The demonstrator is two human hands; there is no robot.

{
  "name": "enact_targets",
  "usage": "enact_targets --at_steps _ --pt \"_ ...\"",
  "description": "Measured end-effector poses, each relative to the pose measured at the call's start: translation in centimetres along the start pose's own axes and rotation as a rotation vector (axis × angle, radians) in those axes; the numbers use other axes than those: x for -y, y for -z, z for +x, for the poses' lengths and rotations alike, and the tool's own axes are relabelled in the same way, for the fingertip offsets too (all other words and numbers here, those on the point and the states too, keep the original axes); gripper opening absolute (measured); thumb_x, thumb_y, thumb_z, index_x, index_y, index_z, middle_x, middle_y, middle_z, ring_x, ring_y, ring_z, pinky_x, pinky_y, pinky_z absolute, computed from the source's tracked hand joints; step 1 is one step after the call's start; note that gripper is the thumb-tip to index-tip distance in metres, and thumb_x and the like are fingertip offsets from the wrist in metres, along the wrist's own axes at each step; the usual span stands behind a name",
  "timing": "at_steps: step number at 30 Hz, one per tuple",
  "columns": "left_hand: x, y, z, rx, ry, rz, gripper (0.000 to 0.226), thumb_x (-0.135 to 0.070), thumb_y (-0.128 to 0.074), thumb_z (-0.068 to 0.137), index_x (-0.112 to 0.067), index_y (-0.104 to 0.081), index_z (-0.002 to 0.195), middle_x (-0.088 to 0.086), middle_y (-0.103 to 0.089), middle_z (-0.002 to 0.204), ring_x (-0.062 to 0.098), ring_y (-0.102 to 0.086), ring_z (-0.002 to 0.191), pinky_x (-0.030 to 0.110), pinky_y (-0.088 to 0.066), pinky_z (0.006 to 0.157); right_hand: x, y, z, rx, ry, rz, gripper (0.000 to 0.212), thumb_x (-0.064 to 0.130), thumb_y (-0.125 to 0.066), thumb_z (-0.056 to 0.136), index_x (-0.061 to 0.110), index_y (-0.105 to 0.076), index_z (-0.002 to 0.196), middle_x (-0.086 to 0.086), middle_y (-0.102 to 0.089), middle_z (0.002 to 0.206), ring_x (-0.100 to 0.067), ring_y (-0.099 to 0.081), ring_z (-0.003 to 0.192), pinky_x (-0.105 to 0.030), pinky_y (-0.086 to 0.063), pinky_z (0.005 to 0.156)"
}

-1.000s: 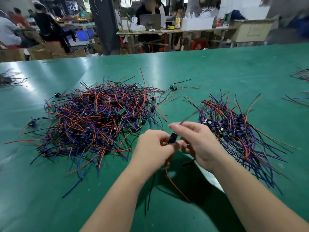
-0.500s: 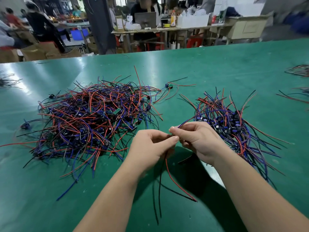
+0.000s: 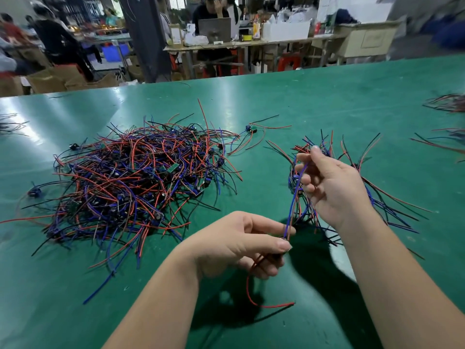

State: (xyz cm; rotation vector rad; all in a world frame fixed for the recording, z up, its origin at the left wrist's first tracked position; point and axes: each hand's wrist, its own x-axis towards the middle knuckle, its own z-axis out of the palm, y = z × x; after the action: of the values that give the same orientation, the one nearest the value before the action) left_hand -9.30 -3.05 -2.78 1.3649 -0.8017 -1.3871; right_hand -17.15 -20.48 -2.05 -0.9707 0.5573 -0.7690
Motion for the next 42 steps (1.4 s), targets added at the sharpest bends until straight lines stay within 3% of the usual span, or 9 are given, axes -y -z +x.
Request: enact_targets --at_steps 7,14,19,26,33,36,37,39,42 --pt "-0.9 0.7 0.0 -0.059 -0.326 -0.277 0.019 -0.02 -0.069 0.065 -0.025 -0.077 0.082 0.001 -0.073 0.075 0.011 -0.068 0.064 0.023 -0.054 0.053 -0.7 -0.7 -0.3 -0.007 -0.144 -0.02 0.02 0.0 -0.052 0.092 0.008 -0.057 0.109 -0.013 -0.062 0.084 -0.012 -0.059 0.046 -0.017 -0.046 0.045" --pt "-1.5 1.5 0.4 -0.334 -0.496 -0.856 0.05 -0.024 -0.075 0.049 -0.013 -0.062 0.096 -0.001 -0.075 0.08 0.004 -0.068 0.06 0.014 -0.051 0.045 -1.9 -1.6 -2.6 0.574 -0.358 -0.388 0.025 -0.004 -0.069 0.07 0.006 -0.071 0.093 -0.009 -0.066 0.073 -0.014 -0.063 0.056 -0.017 -0.048 0.049" --pt "-2.1 1.6 0.7 -0.607 -0.596 -1.057 0.021 -0.021 -0.068 0.057 -0.012 -0.059 0.075 0.001 -0.07 0.063 0.006 -0.068 0.056 0.012 -0.051 0.046 -1.9 -1.7 -3.3 0.715 -0.415 -0.359 0.025 0.009 -0.071 0.063 0.012 -0.077 0.087 -0.007 -0.07 0.075 -0.011 -0.064 0.059 -0.016 -0.048 0.052" --pt "-0.3 0.9 1.8 -0.826 -0.735 -0.398 0.025 -0.029 -0.077 0.055 -0.019 -0.055 0.059 -0.002 -0.06 0.06 0.007 -0.055 0.052 0.017 -0.047 0.055 -3.3 -3.4 -3.5 0.493 -0.269 -0.051 0.021 0.018 -0.064 0.069 0.01 -0.073 0.085 0.0 -0.066 0.067 -0.005 -0.055 0.052 -0.011 -0.045 0.051" --pt "0.8 -0.1 2.2 -0.502 -0.645 0.064 0.025 0.007 -0.073 0.069 -0.016 -0.07 0.079 -0.003 -0.074 0.081 0.006 -0.067 0.076 0.017 -0.052 0.072 -1.5 -2.4 -2.3 0.251 -0.124 0.039 0.016 0.022 -0.062 0.068 0.016 -0.076 0.064 0.003 -0.059 0.054 -0.005 -0.053 0.047 -0.011 -0.044 0.045" --pt "0.6 0.4 2.1 -0.509 -0.577 -0.004 0.03 0.012 -0.06 0.082 -0.014 -0.073 0.088 0.003 -0.075 0.089 0.013 -0.07 0.087 0.023 -0.055 0.079 -0.7 -1.7 -2.0 0.231 -0.131 0.007 0.014 0.023 -0.064 0.067 0.015 -0.075 0.063 0.004 -0.057 0.051 -0.004 -0.051 0.042 -0.01 -0.04 0.038" --pt "0.2 0.4 1.9 -0.492 -0.553 -0.126 0.015 -0.002 -0.067 0.082 -0.011 -0.07 0.093 0.007 -0.075 0.09 0.017 -0.071 0.086 0.026 -0.057 0.077 -0.8 -1.6 -1.9 0.257 -0.135 -0.011 0.013 0.022 -0.065 0.067 0.014 -0.075 0.064 0.003 -0.058 0.052 -0.004 -0.051 0.042 -0.01 -0.041 0.039" --pt "0.3 0.3 2.0 -0.468 -0.484 -0.252 0.043 -0.03 -0.075 0.065 -0.007 -0.065 0.1 0.01 -0.075 0.087 0.018 -0.072 0.079 0.027 -0.058 0.07 -1.3 -1.6 -2.0 0.323 -0.112 -0.134 0.01 0.021 -0.069 0.066 0.013 -0.074 0.062 0.001 -0.06 0.054 -0.004 -0.051 0.044 -0.011 -0.041 0.042" --pt "0.6 0.1 2.1 -0.515 -0.402 -0.139 0.029 -0.019 -0.077 0.066 -0.006 -0.069 0.091 0.012 -0.074 0.08 0.014 -0.071 0.07 0.026 -0.059 0.067 -2.4 -1.6 -2.1 0.365 -0.012 -0.406 0.016 0.012 -0.072 0.074 0.011 -0.07 0.057 -0.003 -0.059 0.054 -0.006 -0.048 0.045 -0.015 -0.036 0.042"
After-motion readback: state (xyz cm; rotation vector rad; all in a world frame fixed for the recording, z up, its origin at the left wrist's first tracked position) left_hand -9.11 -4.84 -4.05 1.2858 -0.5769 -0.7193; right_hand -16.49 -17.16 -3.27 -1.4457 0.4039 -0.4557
